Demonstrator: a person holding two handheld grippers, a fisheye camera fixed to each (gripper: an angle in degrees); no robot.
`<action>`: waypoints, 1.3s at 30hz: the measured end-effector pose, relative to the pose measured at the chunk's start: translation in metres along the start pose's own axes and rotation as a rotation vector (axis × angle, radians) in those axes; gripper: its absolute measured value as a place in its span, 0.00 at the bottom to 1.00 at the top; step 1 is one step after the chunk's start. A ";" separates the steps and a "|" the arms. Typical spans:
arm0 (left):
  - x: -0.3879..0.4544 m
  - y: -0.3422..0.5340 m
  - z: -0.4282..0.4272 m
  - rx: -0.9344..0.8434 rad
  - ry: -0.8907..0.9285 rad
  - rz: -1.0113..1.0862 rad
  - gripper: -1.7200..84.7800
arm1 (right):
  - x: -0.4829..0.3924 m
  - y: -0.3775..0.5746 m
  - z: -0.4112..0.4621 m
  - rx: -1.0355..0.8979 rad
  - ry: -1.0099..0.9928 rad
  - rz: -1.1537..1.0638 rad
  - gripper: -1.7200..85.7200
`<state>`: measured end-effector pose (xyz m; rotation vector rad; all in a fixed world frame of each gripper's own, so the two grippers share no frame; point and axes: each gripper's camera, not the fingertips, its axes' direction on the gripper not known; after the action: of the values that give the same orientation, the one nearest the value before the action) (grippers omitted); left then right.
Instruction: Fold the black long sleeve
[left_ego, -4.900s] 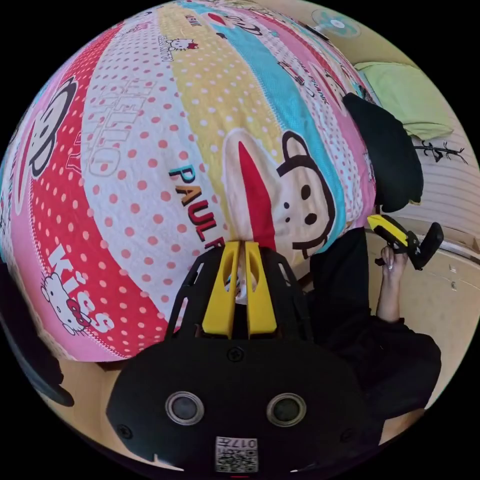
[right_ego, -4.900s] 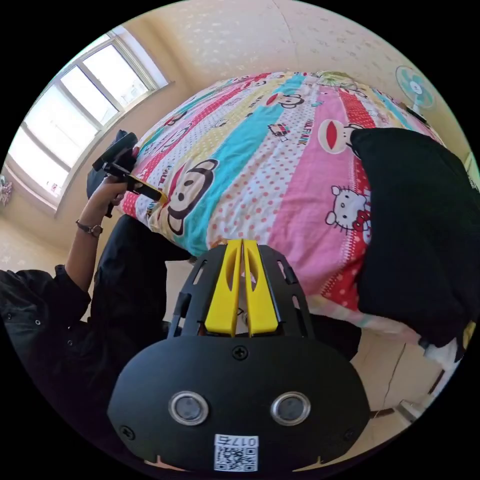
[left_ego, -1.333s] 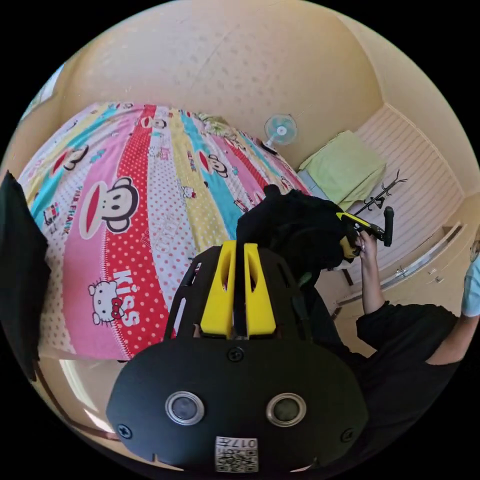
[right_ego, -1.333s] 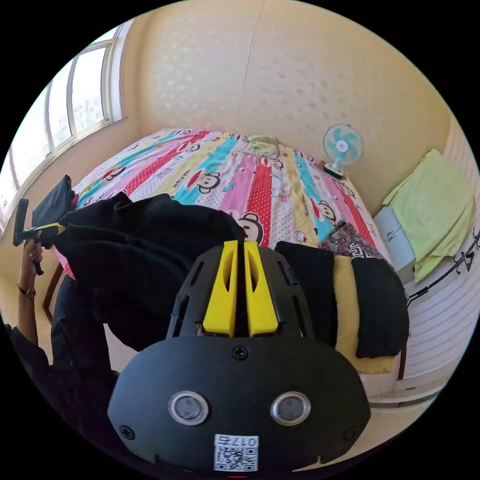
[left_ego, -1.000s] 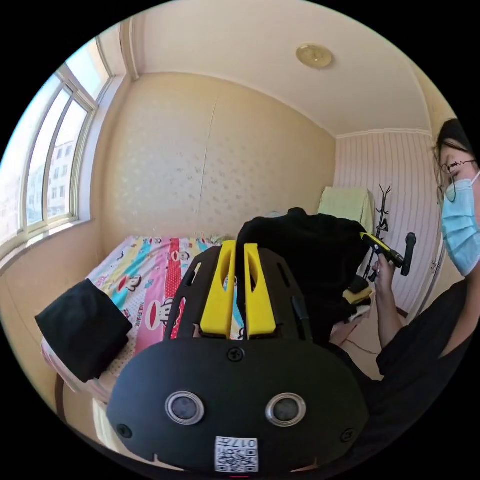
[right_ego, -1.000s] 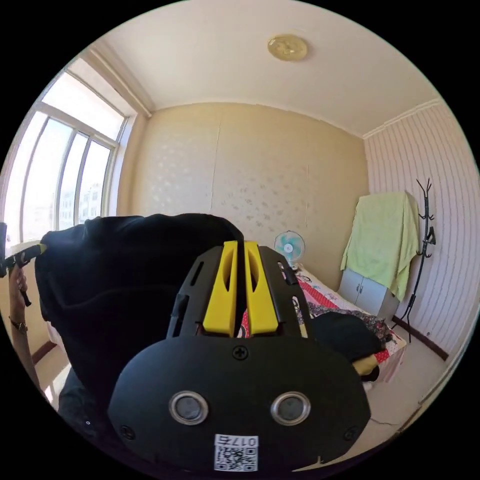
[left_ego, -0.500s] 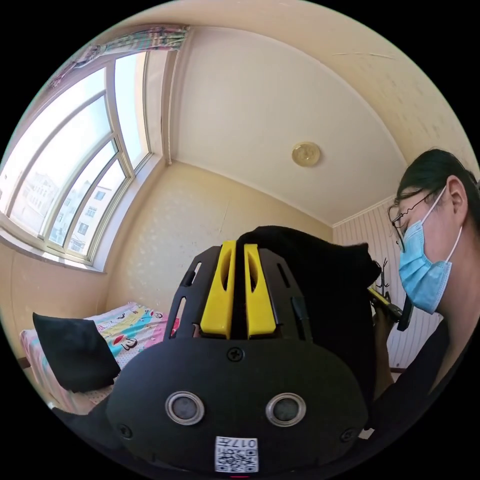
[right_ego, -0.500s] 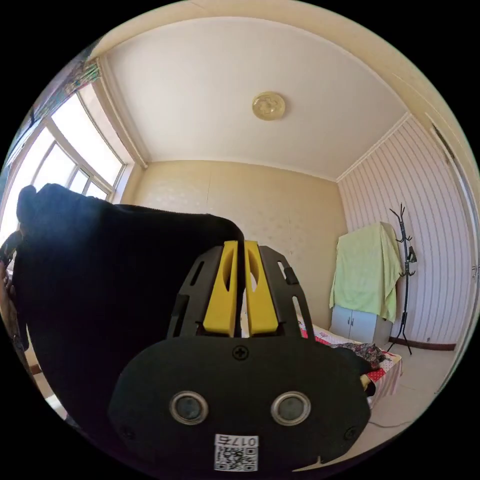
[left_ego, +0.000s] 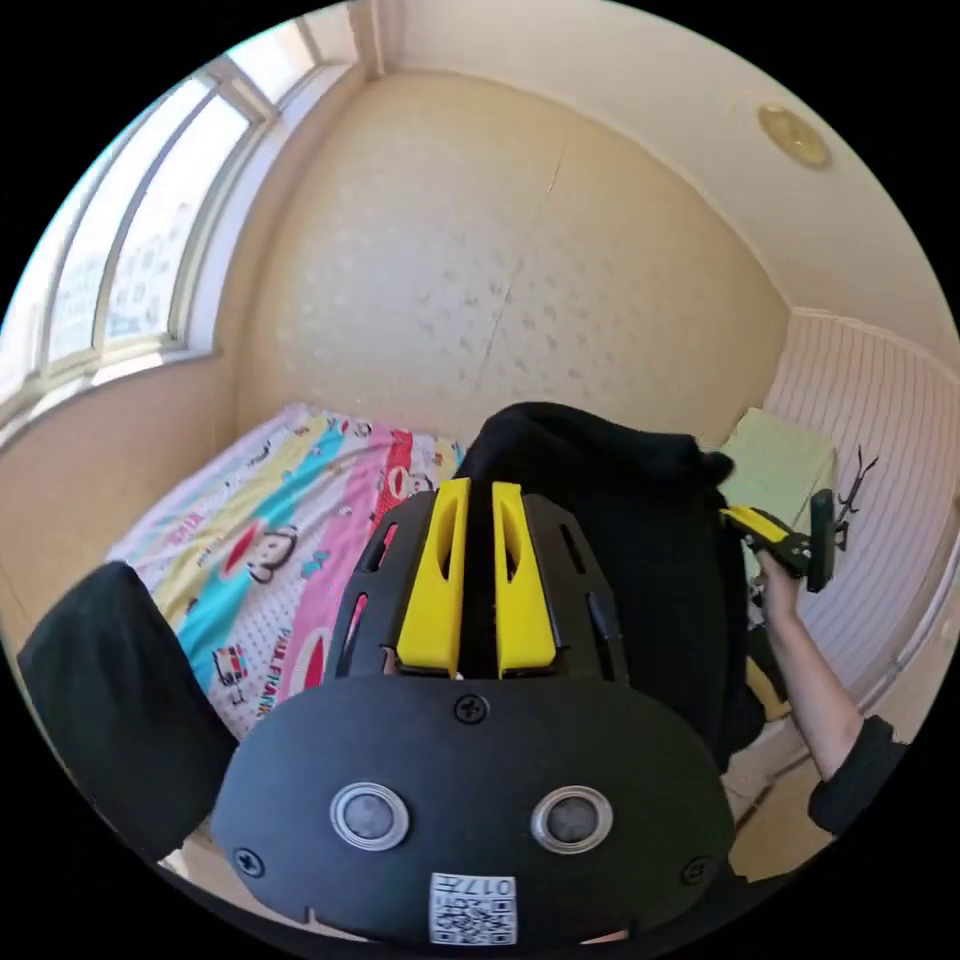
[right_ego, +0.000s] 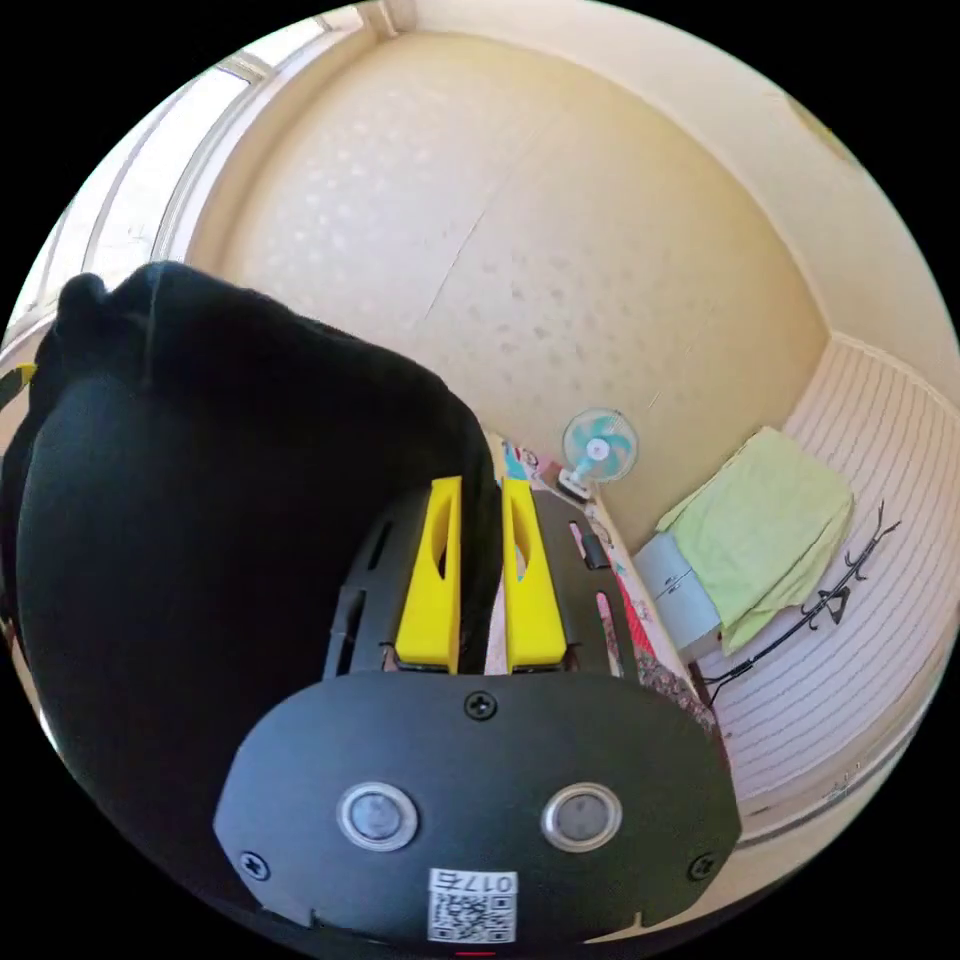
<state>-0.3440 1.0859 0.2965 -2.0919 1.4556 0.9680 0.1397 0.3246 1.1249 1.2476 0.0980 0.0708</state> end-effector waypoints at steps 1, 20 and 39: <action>-0.021 0.014 0.026 -0.080 0.059 -0.027 0.06 | -0.016 0.010 0.043 -0.127 -0.062 -0.037 0.11; -0.108 0.266 0.025 -0.494 0.075 -0.276 0.19 | 0.009 0.364 0.127 -0.438 -0.703 0.401 0.15; -0.117 0.250 -0.077 -0.998 0.162 -0.242 0.09 | 0.102 0.397 0.103 -0.843 -0.892 0.001 0.07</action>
<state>-0.5772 1.0170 0.4474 -2.9804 0.7724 1.6695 0.2524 0.3645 1.5301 0.3520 -0.6490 -0.4100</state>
